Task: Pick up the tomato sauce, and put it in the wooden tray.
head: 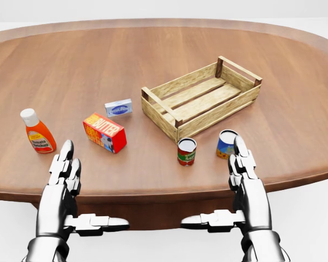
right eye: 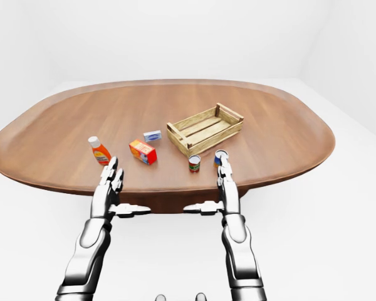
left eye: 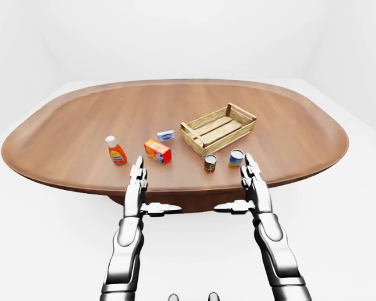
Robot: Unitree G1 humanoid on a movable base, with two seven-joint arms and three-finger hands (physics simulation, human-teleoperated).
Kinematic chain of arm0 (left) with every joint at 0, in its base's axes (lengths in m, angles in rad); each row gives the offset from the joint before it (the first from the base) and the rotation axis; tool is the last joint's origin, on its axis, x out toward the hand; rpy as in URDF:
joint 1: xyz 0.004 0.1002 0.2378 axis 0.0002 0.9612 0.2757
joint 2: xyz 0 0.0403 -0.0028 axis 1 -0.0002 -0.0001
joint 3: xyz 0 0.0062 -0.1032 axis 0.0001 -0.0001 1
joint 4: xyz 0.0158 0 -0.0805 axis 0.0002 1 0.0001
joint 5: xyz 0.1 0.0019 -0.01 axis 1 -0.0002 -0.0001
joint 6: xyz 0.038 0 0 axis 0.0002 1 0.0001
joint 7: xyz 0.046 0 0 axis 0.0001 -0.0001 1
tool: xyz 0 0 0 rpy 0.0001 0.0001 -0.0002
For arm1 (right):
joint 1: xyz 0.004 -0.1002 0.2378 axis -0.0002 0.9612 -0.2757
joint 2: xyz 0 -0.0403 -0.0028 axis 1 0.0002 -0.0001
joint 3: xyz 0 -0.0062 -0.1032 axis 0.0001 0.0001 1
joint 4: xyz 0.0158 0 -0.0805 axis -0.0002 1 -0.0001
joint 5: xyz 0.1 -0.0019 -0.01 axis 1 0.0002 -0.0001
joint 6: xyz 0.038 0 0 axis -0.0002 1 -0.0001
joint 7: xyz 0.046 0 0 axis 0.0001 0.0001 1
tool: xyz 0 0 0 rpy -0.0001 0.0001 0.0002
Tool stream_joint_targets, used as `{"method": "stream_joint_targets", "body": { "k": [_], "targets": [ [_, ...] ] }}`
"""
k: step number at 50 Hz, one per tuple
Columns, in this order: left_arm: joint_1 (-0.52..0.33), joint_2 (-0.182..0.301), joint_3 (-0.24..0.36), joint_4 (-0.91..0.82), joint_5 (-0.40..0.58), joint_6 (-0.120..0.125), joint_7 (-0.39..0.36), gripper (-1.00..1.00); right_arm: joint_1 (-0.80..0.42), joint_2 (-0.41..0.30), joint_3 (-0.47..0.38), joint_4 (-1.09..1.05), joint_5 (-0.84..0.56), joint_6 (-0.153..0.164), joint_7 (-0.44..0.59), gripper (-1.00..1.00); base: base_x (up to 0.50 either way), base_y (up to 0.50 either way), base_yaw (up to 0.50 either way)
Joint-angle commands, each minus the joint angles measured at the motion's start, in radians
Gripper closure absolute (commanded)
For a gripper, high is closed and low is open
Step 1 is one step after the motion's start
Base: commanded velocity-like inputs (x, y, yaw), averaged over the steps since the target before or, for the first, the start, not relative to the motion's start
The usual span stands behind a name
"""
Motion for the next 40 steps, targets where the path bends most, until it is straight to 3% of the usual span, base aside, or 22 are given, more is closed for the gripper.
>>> {"method": "stream_joint_targets", "body": {
  "k": [1,7,12,15,16,23,28,40],
  "targets": [
    [-0.002,0.012,0.024,0.007,-0.009,-0.004,-0.021,-1.00,0.008,-0.005,-0.013,-0.023,0.017,0.018,0.028,-1.00,0.00,0.00,0.00],
    [0.000,0.010,0.024,0.002,-0.007,-0.001,-0.022,-1.00,0.003,-0.005,-0.012,0.008,0.012,0.002,0.030,-1.00,0.00,0.00,0.00],
    [0.003,0.011,0.026,-0.007,-0.009,0.005,-0.023,-1.00,0.013,-0.002,-0.004,-0.032,0.009,0.026,0.029,-1.00,0.00,0.00,0.00],
    [-0.002,0.011,0.027,0.006,-0.009,-0.003,-0.023,-1.00,0.019,-0.001,0.000,-0.044,0.014,0.017,0.040,-1.00,0.00,0.00,0.00],
    [-0.002,0.011,0.027,0.005,-0.010,-0.003,-0.023,-1.00,0.024,-0.002,0.001,-0.047,0.021,-0.015,0.052,-1.00,0.00,0.00,0.00],
    [0.001,0.011,0.028,-0.006,-0.011,0.006,-0.024,-1.00,0.024,-0.001,0.004,-0.044,0.013,-0.011,0.053,-1.00,0.50,0.00,0.00],
    [-0.004,0.012,0.030,0.011,-0.012,-0.005,-0.024,-1.00,0.027,0.000,0.006,-0.050,0.012,-0.004,0.055,-1.00,0.50,0.00,0.00],
    [-0.005,0.013,0.031,0.001,-0.015,0.008,-0.025,-1.00,0.027,0.001,0.012,-0.056,0.003,0.004,0.055,-1.00,0.50,0.00,0.00]
  ]
}}
